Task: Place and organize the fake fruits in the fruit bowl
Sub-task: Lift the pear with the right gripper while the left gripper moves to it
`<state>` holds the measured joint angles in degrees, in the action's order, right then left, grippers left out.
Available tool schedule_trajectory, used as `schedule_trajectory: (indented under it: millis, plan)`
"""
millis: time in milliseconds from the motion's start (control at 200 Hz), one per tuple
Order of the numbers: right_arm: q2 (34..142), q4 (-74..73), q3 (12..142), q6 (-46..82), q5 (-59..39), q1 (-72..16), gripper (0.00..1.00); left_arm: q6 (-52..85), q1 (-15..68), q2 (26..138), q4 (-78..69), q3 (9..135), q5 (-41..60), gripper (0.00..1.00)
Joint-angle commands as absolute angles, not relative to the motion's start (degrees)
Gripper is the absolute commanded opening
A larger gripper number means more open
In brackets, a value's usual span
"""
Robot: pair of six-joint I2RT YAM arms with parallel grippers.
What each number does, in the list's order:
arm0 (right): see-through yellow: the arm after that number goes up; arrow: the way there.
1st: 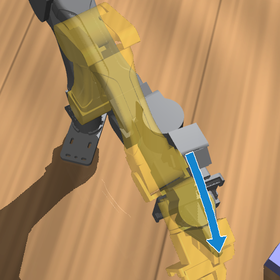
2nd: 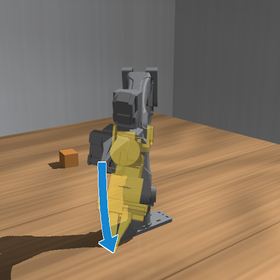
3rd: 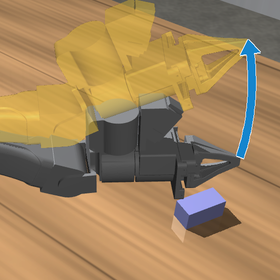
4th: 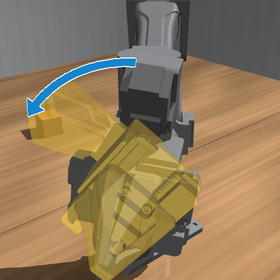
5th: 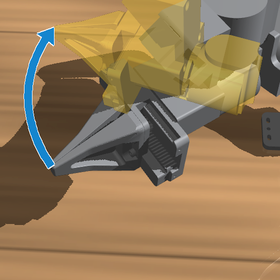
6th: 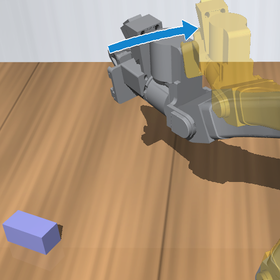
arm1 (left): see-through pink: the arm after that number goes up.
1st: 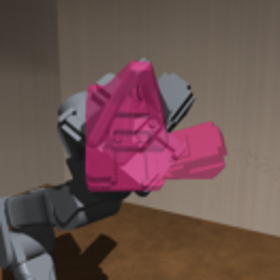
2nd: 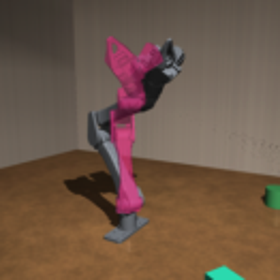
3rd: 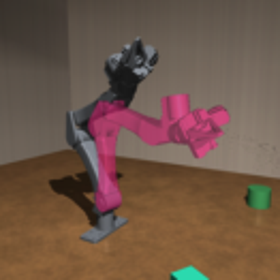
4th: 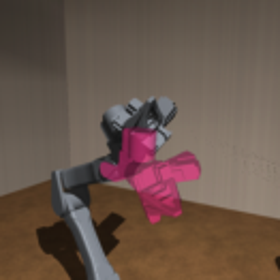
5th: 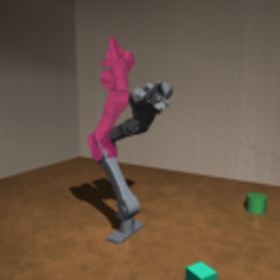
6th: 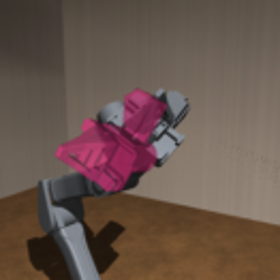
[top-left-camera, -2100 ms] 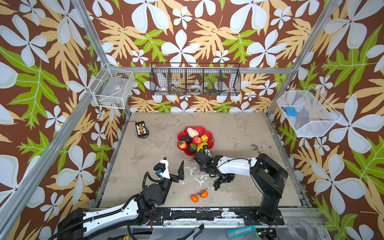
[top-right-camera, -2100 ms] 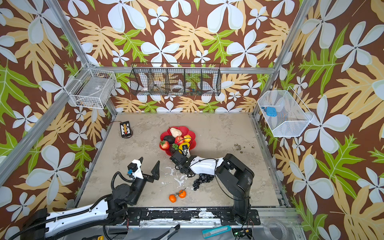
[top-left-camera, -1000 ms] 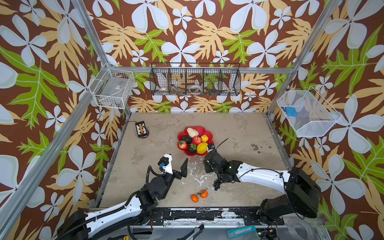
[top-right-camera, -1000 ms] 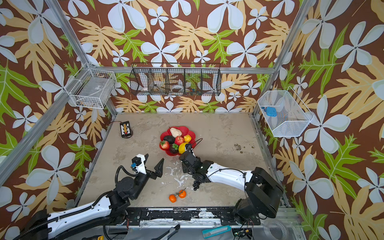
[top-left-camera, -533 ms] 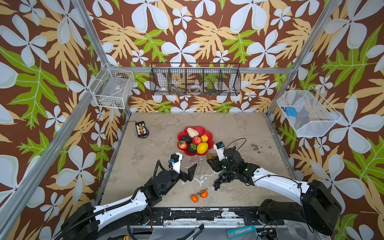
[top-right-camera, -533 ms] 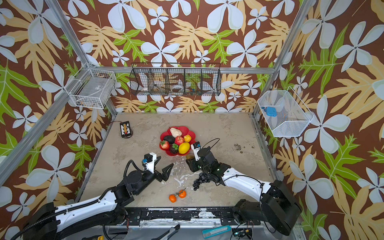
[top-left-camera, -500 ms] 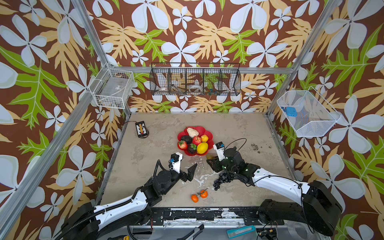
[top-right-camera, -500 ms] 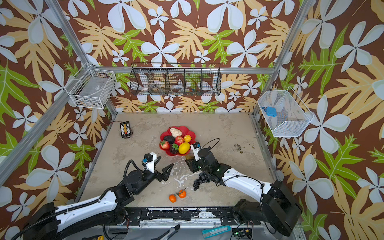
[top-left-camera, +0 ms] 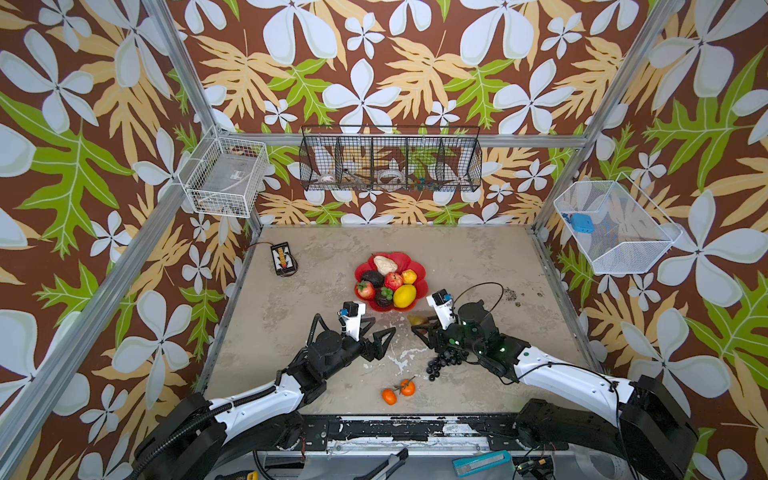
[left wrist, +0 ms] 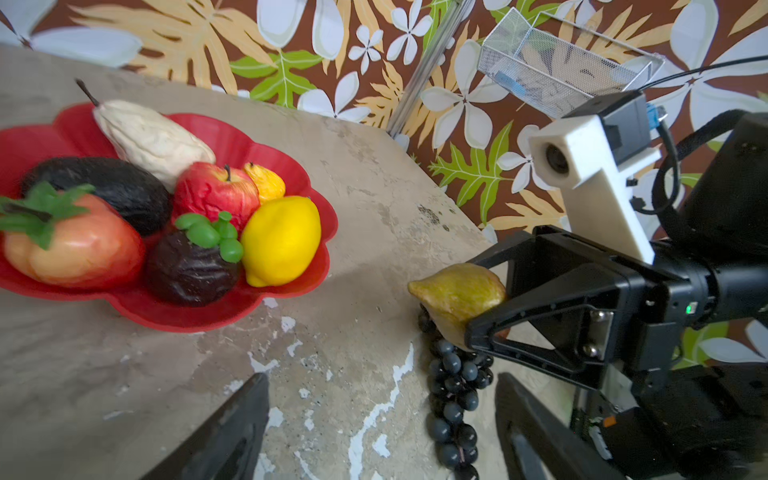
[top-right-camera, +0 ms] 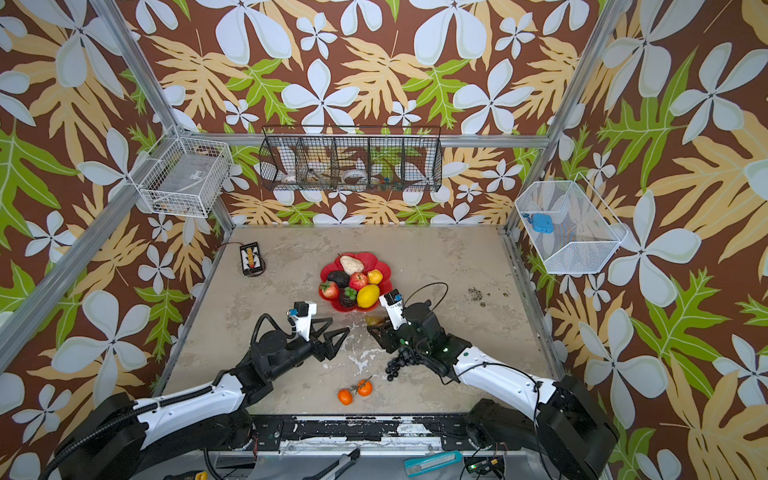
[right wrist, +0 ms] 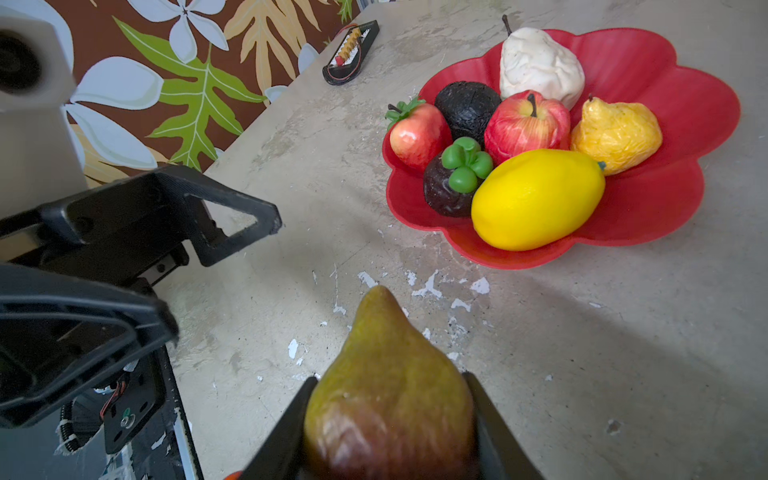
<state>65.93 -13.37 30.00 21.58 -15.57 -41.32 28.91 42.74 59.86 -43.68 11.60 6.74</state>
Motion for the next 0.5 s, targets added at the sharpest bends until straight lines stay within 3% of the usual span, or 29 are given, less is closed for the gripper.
schedule_trajectory:
  millis: [0, 495]
  plan:
    - [65.34, -16.45, 29.13, 21.01, -17.3, -41.5, 0.44, 36.09, 42.01, 62.36, -50.58, 11.6, 15.98, 0.79]
    - [62.49, -24.23, 24.35, 21.45, -13.21, -49.72, 0.43, 52.06, 42.01, 61.7, -50.39, 10.21, 17.34, 0.65]
